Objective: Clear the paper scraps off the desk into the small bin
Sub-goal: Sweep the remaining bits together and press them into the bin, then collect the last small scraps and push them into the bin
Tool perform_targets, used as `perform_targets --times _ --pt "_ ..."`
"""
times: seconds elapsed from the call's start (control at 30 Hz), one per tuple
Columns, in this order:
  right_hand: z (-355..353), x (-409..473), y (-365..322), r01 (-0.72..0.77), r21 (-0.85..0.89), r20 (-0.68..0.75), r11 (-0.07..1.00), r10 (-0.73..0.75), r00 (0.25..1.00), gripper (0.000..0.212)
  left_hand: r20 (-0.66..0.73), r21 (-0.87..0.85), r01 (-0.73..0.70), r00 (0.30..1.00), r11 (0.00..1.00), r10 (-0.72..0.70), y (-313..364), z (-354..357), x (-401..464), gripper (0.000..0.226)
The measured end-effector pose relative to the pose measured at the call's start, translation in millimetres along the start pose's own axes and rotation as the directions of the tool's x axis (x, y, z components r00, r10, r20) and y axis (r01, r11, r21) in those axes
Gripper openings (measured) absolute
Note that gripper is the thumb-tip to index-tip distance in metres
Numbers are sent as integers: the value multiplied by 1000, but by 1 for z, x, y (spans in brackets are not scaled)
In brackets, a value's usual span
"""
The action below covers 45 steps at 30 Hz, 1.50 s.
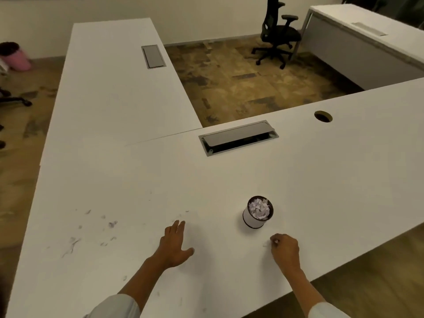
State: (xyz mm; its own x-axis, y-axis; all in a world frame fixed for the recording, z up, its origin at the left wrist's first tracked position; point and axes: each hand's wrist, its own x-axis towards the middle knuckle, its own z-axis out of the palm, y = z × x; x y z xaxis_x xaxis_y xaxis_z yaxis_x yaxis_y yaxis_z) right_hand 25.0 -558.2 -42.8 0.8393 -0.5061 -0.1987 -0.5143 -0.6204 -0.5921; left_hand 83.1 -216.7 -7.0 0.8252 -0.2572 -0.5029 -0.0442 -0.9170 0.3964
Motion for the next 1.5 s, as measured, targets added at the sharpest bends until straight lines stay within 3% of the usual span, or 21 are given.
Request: perform_targets --times 0.17,0.27,0.5,0.63,0.73,0.83,0.93,1.0,1.13,1.33,1.5 --pt "-24 -15 -41 251 81 -233 965 -227 946 15 -31 -11 29 999 1000 -30 -28 -8 -17 91" --pt "-39 -3 -82 318 154 -280 936 -267 922 14 -45 -19 64 997 998 -65 -44 -10 -24 89" --pt "-41 15 -120 179 -23 -88 984 -180 980 16 -72 -62 127 989 990 -132 -77 -6 -43 89" --pt "-15 -14 -124 315 -11 -96 949 -315 944 21 -73 -73 184 979 980 -189 -103 -3 -56 88" --pt "25 -49 -120 383 -97 204 919 -358 911 29 -61 -46 231 970 972 -233 -126 3 -69 89" --pt "61 -89 -106 338 -244 604 909 -130 787 53 -70 -4 256 964 967 -255 -148 15 -88 91" --pt "87 -124 -87 346 -348 758 871 44 651 79 -103 5 261 960 965 -259 -163 30 -108 96" --pt "100 -143 -78 358 -349 779 866 55 625 80 -129 -6 259 958 966 -258 -170 37 -119 99" --pt "126 -165 -88 336 -266 757 904 -20 654 68 -181 -4 271 946 963 -267 -178 47 -133 104" --pt "172 -167 -140 302 -48 679 952 -190 709 53 -188 11 296 939 955 -288 -187 58 -149 109" --pt "199 -154 -192 297 129 659 946 -306 687 52 -181 1 311 935 950 -306 -195 72 -167 116"
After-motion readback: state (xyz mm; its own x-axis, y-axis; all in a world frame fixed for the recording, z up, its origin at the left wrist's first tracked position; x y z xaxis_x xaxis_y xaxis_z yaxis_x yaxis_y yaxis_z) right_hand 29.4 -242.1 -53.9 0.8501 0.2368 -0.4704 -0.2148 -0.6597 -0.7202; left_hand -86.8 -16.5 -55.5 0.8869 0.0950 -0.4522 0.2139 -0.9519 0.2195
